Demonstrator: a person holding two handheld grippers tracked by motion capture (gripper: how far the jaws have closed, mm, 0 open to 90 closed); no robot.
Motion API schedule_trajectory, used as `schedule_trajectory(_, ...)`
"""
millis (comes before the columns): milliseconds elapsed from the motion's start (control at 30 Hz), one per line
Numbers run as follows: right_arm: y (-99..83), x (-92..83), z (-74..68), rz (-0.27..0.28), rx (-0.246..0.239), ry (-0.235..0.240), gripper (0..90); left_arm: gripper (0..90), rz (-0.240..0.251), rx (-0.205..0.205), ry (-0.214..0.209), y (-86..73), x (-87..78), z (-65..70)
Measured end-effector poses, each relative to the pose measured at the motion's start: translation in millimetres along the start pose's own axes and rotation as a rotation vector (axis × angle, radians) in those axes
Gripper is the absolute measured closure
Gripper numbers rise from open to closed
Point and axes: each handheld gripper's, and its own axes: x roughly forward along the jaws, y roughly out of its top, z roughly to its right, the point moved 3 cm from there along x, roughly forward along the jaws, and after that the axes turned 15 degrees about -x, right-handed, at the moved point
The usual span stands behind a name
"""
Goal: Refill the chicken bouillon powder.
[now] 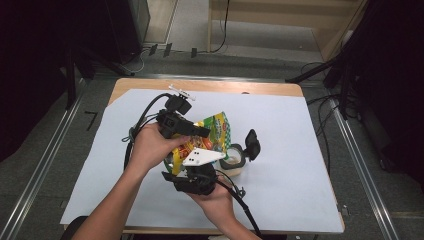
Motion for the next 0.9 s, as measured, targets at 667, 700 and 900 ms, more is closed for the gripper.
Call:
schedule_trajectory(667, 1.7, 0.1, -0.4, 0.002, 0.002, -0.002, 62.0, 79.8, 0.011, -0.029, -0.008, 1.2, -1.9, -2.0)
schedule_trajectory(700, 1.8, 0.0, -0.4, 0.001, 0.002, -0.001, 61.9, 79.9, 0.012, -0.030, -0.010, 1.3, -2.2, -1.8)
schedule_trajectory(900, 3.7, -0.6, -0.9, 0.006, -0.003, -0.002, 62.0, 79.6, 0.021, -0.031, -0.013, 1.0, -4.9, -0.6)
